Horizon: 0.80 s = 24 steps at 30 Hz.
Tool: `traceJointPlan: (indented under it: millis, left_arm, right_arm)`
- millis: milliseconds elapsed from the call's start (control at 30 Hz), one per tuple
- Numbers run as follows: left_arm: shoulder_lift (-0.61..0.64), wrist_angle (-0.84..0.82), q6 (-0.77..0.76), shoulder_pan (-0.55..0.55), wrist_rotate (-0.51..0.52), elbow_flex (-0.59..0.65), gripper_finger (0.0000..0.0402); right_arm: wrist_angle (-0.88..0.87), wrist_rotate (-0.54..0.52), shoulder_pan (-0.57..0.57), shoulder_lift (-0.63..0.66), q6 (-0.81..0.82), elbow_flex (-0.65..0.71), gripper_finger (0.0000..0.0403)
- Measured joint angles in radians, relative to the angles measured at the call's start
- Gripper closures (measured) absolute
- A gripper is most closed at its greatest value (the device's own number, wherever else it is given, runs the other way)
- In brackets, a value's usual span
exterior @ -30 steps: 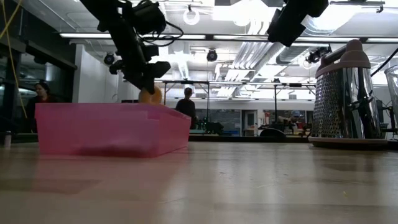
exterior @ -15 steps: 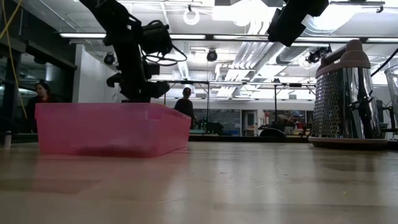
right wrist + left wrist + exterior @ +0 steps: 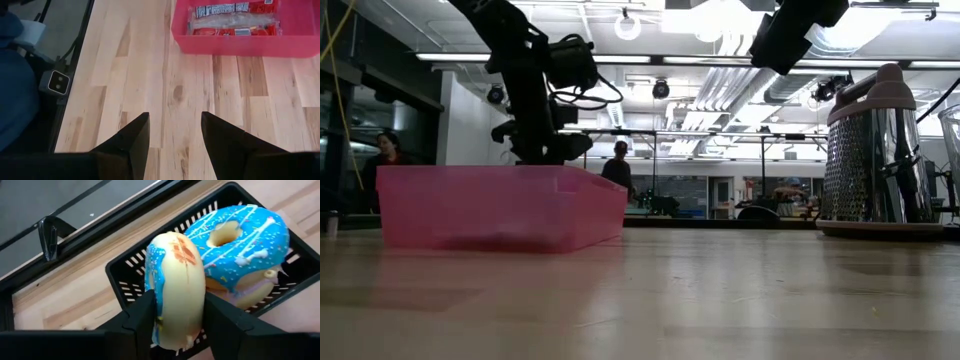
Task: Pick & Place Food Item
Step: Put the blue donut into the black bin, then return to Home Position
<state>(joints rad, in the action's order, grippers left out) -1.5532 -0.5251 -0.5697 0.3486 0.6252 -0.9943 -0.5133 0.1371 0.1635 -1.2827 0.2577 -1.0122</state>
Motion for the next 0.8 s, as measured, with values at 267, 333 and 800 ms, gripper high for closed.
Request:
traceJointPlan:
  millis: [267, 333, 800]
  left_arm:
    - [0.000, 0.001, 0.000, 0.000, -0.006, 0.000, 0.0219]
    - [0.000, 0.001, 0.000, 0.000, -0.006, 0.000, 0.0217]
    - [0.002, 0.009, 0.064, -0.023, -0.034, -0.035, 0.0217]
  right_arm:
    - [-0.004, 0.002, 0.001, 0.000, 0.000, 0.000, 0.0237]
    - [-0.004, 0.003, 0.001, 0.000, 0.000, 0.000, 0.0237]
    - [-0.005, 0.003, 0.001, 0.000, 0.000, 0.000, 0.0237]
